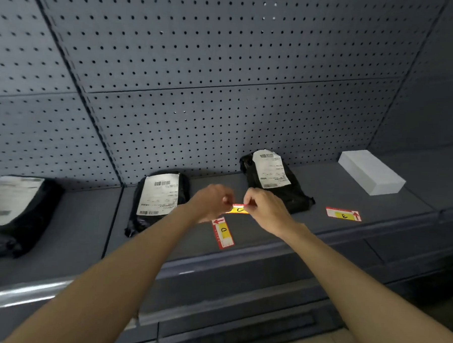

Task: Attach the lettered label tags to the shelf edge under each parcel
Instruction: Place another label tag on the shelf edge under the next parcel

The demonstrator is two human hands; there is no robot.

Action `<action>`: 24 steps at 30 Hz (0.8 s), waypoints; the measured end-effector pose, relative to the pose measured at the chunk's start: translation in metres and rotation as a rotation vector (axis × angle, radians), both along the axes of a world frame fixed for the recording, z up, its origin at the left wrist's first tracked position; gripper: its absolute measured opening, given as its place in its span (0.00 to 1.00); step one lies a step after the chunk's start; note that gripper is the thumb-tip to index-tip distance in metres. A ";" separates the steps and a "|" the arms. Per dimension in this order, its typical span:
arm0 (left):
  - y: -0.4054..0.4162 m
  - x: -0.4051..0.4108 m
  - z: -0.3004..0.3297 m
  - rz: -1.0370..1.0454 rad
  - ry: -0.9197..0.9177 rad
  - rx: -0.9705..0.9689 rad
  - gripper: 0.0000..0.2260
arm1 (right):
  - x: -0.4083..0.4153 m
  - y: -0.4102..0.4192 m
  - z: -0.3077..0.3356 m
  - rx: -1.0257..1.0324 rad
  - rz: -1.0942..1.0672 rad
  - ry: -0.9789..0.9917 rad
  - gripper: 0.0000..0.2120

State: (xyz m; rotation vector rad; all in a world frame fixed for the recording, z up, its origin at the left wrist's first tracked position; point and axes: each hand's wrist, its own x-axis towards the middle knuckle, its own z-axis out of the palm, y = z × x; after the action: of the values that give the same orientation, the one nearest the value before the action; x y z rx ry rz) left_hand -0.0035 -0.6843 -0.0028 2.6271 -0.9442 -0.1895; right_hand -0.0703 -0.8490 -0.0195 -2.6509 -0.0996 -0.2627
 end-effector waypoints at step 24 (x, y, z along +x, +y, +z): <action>0.198 -0.132 -0.054 0.380 -0.159 0.013 0.11 | -0.051 0.154 -0.017 0.214 0.215 -0.046 0.06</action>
State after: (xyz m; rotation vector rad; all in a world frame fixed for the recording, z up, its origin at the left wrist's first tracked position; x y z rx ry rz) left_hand -0.1360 -0.4859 -0.0565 2.8031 -0.4723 0.1085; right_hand -0.1212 -0.6947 -0.0364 -2.3981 -0.3496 -0.2476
